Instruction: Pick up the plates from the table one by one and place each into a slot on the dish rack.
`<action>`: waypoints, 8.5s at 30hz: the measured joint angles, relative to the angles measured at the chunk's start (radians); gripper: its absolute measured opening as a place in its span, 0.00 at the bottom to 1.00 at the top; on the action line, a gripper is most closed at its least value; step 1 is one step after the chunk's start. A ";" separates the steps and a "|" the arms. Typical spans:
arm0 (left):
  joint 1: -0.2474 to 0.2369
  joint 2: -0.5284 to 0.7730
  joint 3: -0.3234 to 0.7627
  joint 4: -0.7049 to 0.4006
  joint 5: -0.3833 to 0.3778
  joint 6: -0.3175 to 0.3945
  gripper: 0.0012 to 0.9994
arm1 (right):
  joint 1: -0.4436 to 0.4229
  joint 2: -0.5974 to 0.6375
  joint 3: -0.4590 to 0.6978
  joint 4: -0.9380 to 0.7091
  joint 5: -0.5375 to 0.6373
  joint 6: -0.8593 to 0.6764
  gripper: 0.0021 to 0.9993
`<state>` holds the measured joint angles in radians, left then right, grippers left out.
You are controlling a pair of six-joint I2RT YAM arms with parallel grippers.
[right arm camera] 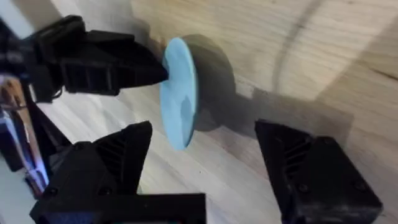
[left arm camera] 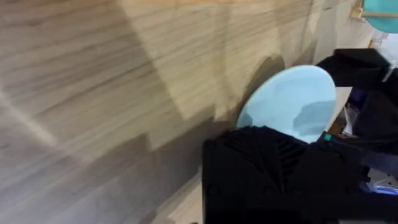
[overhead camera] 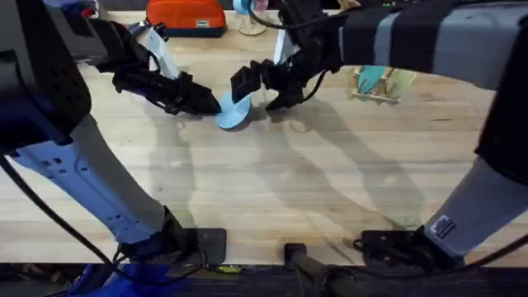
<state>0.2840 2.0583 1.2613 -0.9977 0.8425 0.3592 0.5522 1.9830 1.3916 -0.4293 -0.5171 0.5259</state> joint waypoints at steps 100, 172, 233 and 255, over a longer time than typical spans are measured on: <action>-0.002 -0.904 -0.001 -0.332 -0.277 0.028 0.04 | 0.056 -0.518 0.006 -0.292 0.478 -0.355 0.03; -0.002 -1.071 -0.001 -0.378 -0.376 0.023 0.99 | -0.170 -0.738 0.006 -0.577 1.038 -0.086 0.03; -0.002 -1.071 -0.001 -0.378 -0.376 0.023 0.99 | -0.417 -0.614 0.006 -0.568 0.928 -0.190 0.03; -0.002 -1.071 -0.001 -0.379 -0.376 0.023 0.99 | -0.431 -0.546 0.006 -0.537 0.913 -0.234 0.03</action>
<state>0.2821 0.9871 1.2602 -1.3766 0.4667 0.3824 0.1211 1.4371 1.3979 -0.9659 0.3958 0.2917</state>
